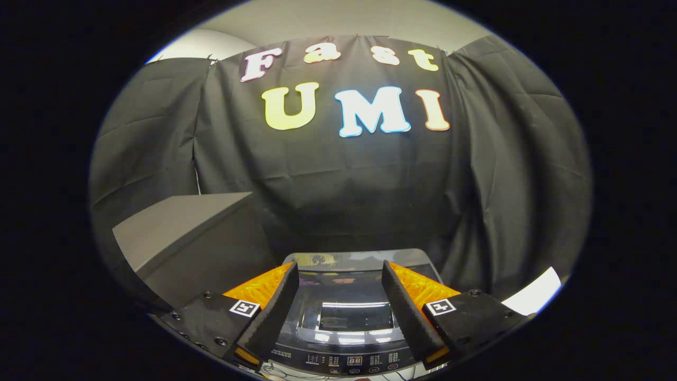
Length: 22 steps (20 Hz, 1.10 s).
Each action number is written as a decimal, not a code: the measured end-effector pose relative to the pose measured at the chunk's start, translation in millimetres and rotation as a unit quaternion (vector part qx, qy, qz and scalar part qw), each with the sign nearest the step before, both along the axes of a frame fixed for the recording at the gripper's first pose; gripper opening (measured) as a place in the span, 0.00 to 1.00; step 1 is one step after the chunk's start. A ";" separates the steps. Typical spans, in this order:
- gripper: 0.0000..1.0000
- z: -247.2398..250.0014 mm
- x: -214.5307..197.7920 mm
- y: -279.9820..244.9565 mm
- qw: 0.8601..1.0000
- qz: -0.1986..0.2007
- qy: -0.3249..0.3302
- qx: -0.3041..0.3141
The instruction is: Put the clothes into the washing machine and then close the washing machine lid.
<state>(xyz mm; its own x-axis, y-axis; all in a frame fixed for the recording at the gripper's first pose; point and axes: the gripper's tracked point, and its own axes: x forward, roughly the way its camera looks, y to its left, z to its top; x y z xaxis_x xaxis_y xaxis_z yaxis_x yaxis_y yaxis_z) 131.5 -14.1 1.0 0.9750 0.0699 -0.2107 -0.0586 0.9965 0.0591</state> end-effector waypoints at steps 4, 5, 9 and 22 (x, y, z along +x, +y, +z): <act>0.98 40.0 -28.2 9.5 0.999 -0.029 -0.042 -0.008; 0.98 49.8 -35.8 11.1 0.998 -0.035 -0.053 -0.012; 0.98 82.9 -70.5 24.9 0.995 -0.042 -0.093 -0.011; 0.98 103.0 -166.5 29.3 0.988 -0.030 -0.150 -0.013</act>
